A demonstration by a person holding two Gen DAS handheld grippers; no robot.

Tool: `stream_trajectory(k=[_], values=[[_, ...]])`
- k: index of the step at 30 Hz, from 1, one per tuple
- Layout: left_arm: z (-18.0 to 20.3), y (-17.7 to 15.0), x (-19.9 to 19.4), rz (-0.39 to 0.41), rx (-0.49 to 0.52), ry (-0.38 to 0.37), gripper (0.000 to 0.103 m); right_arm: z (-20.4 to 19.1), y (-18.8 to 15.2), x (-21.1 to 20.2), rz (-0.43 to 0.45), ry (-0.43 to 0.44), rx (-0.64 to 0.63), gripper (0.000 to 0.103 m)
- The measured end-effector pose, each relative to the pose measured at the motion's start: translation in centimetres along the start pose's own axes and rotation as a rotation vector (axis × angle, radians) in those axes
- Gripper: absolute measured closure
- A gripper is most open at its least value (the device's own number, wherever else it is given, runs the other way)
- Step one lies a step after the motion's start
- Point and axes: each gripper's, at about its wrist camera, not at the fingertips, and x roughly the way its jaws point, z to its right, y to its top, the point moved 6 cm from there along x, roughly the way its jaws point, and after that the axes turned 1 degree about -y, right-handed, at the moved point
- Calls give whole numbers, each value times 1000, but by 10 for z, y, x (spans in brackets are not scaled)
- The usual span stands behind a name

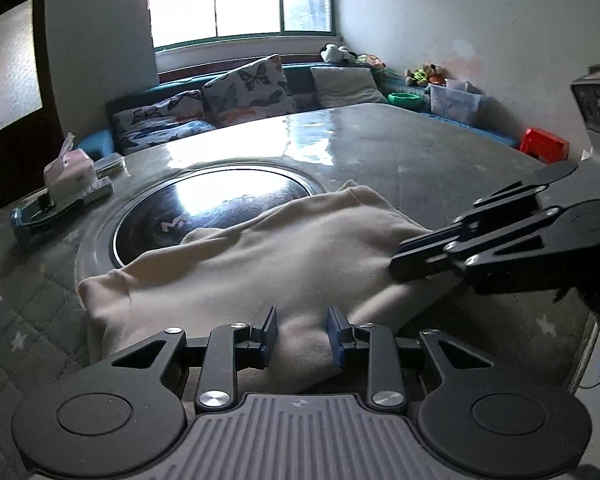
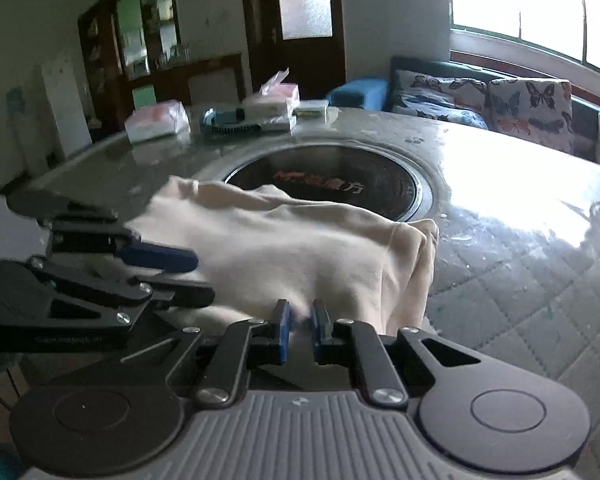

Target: Fold clothes

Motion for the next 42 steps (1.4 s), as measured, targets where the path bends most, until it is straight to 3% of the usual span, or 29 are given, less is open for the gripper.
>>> stream_trajectory(k=[4,12,17,22,26,33,42], values=[[-7,-4,-7,-1,-7,10,71,-2,3,-17,32,-14,-18,93],[-26,-16,-26,-10,-63,52,71,2,-6,-14,-6,-34,-16,93],[-47,-23,-34,-22,-132,83,71,-15,8,-18,35,10,-48,93],[-65,-35,-36,-50,-191,100,71,-28,4,-5,10,35,-71,93],[-63,-35,-40,-50,-181,103,72,-29,-1,0,-9,35,-70,92],[-67,-13,-37,-14,-202,104,72,-12,13,2,12,-10,-50,89],[-82,-13,-19,-46,-242,108,72,12,17,22,-22,-41,-5,89]])
